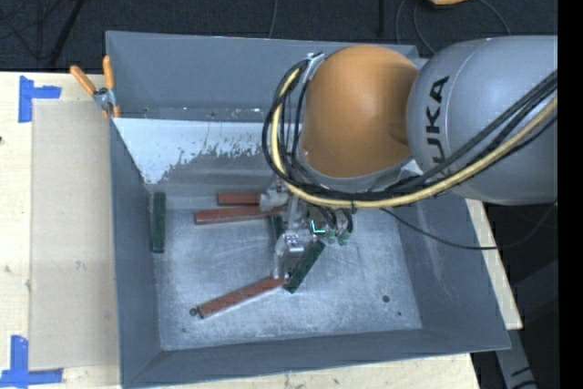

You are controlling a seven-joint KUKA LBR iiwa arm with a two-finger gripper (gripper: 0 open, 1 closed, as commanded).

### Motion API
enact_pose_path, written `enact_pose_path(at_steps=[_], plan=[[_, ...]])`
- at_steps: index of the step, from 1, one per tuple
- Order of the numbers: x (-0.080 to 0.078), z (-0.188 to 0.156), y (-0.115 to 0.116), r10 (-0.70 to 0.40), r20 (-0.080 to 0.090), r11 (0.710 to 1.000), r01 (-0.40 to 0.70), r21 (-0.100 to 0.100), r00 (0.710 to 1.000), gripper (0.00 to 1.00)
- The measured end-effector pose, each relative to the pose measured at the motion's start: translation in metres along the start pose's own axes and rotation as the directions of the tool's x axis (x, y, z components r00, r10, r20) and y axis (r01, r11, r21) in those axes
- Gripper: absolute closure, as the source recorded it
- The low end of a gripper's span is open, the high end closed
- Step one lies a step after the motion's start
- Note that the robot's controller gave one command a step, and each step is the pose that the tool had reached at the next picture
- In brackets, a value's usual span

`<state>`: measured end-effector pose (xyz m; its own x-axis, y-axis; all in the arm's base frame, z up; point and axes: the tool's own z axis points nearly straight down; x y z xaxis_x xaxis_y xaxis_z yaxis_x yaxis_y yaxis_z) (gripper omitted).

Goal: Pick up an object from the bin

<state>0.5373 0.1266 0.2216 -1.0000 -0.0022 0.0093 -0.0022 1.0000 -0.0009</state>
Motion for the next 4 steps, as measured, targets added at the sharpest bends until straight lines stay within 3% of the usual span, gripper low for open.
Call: enact_pose_path(at_steps=[1,2,3,4], plan=[[-0.002,-0.004,-0.001,0.003,0.007,1.0,-0.003,-0.001,1.0,0.0],[0.009,0.036,-0.009,0.015,0.016,1.0,-0.015,-0.003,1.0,0.0],[0.0,0.101,-0.001,-0.129,0.012,0.992,0.129,0.001,0.992,0.0],[0.01,0.147,-0.012,-0.349,0.017,0.937,0.349,0.001,0.937,1.0]])
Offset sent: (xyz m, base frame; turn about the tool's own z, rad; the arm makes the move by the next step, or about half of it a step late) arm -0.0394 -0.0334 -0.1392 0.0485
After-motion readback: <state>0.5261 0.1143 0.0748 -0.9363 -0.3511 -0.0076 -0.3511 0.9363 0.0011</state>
